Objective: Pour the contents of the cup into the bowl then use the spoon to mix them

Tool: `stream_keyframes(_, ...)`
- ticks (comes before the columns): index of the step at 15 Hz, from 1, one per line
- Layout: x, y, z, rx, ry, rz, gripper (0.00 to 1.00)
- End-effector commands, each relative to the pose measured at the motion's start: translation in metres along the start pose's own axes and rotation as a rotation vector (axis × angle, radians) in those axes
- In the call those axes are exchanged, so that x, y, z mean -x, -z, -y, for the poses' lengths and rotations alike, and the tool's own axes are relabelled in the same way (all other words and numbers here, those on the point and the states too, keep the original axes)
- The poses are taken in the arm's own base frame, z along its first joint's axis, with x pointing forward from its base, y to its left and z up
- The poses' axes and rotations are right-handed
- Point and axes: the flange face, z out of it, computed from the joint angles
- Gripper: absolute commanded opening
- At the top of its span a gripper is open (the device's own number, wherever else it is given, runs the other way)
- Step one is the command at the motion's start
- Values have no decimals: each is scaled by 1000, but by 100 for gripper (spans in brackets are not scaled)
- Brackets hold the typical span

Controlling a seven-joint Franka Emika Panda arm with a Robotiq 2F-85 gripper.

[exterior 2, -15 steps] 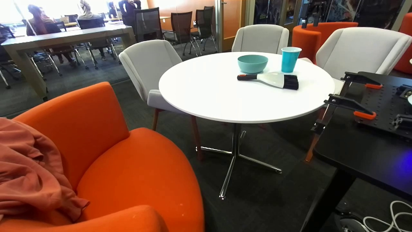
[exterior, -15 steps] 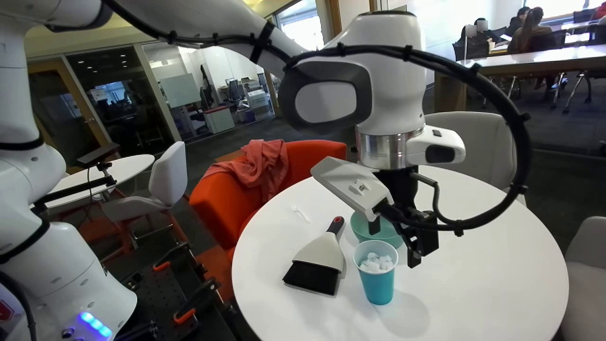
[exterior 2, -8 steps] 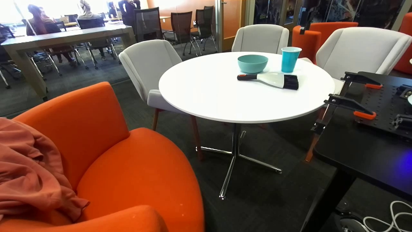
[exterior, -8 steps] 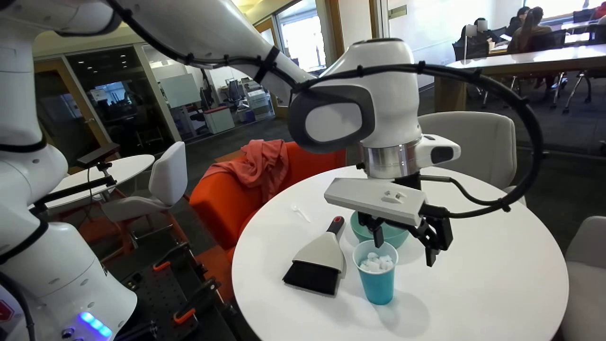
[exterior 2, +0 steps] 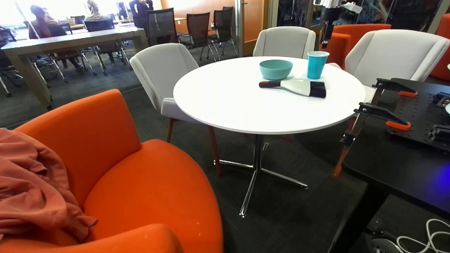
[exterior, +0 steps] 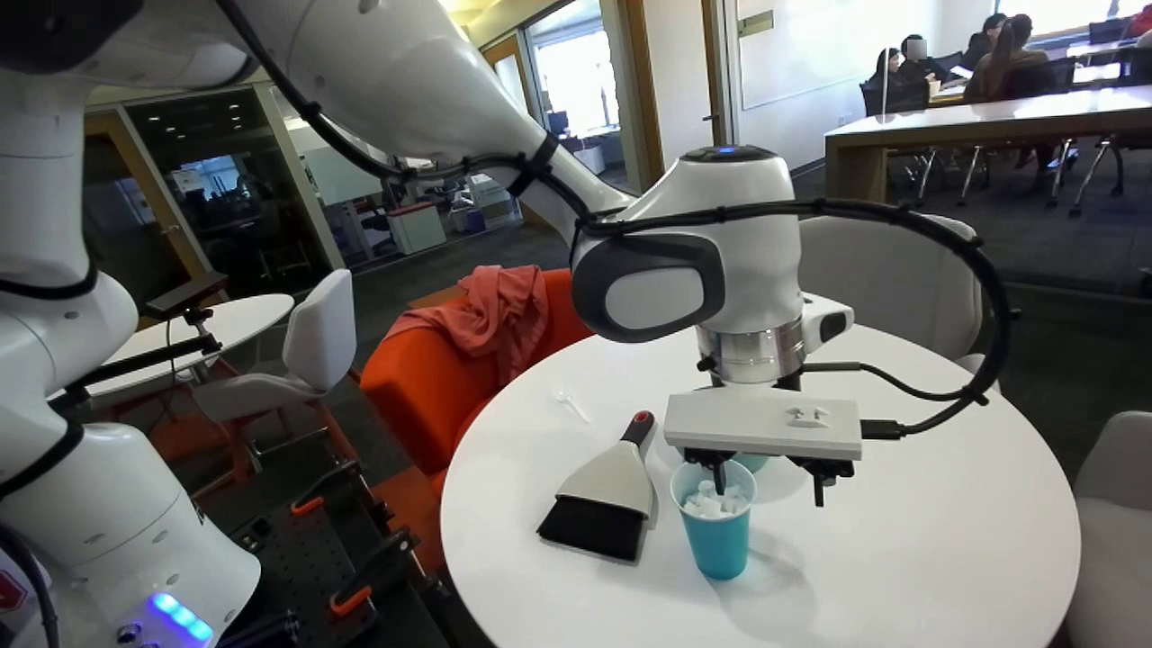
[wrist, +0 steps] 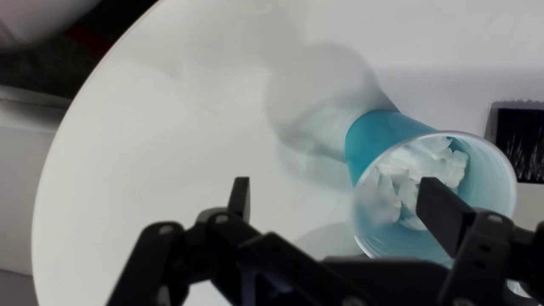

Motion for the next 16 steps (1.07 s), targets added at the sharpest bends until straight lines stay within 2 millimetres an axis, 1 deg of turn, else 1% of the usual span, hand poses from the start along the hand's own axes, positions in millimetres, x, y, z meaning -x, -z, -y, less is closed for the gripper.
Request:
stream_keyframes(1,-5,-7,-9,14,86,-23,100)
stream_keyframes(5,-8,-16,-11,7,122,-27,100)
stream_keyframes(9,-14,-21,-13,5,122,-30,100)
stream_keyframes(10,-15,-23,-13,4,122,-31,94)
stream_keyframes(11,-17,-24,-13,2,120,-31,72)
stream_keyframes(13,-20,-26,-13,0,119,-30,67)
stream_keyframes(15,-23,-28,-12,-3,118,-32,59)
stream_keyframes(16,-25,-29,-11,-4,117,-33,57)
